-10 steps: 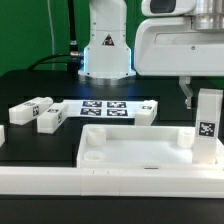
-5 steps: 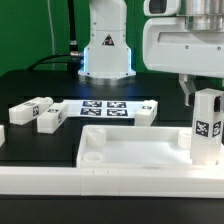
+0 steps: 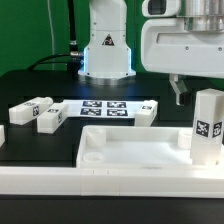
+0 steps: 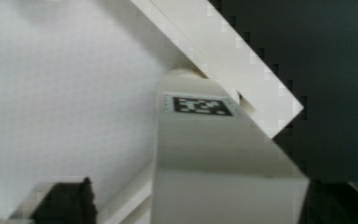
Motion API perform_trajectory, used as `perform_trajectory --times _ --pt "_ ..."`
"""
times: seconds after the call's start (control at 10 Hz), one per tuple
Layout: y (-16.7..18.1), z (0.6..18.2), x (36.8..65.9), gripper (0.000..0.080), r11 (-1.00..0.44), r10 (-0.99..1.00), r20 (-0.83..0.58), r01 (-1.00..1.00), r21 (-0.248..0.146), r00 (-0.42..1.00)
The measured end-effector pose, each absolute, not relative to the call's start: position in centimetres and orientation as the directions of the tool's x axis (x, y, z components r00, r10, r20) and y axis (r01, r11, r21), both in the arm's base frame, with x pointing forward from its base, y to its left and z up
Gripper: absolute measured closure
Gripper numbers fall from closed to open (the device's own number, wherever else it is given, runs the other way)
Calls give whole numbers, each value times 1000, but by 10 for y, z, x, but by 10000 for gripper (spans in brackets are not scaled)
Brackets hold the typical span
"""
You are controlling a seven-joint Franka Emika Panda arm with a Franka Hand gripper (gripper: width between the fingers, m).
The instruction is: Assemble desk
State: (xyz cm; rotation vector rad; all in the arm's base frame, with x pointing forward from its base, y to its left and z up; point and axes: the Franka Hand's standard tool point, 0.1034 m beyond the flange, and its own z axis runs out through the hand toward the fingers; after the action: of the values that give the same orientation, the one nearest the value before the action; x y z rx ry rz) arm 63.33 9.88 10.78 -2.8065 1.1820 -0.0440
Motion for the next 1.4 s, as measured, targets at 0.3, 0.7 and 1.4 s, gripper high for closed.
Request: perform_trajectory --times 0.3,0.7,1.4 --pt "107 108 631 152 -853 -517 12 -514 -93 856" --pt "106 107 631 151 -962 -264 37 -261 -85 964" --pt "110 105 630 151 -967 248 74 252 -41 966"
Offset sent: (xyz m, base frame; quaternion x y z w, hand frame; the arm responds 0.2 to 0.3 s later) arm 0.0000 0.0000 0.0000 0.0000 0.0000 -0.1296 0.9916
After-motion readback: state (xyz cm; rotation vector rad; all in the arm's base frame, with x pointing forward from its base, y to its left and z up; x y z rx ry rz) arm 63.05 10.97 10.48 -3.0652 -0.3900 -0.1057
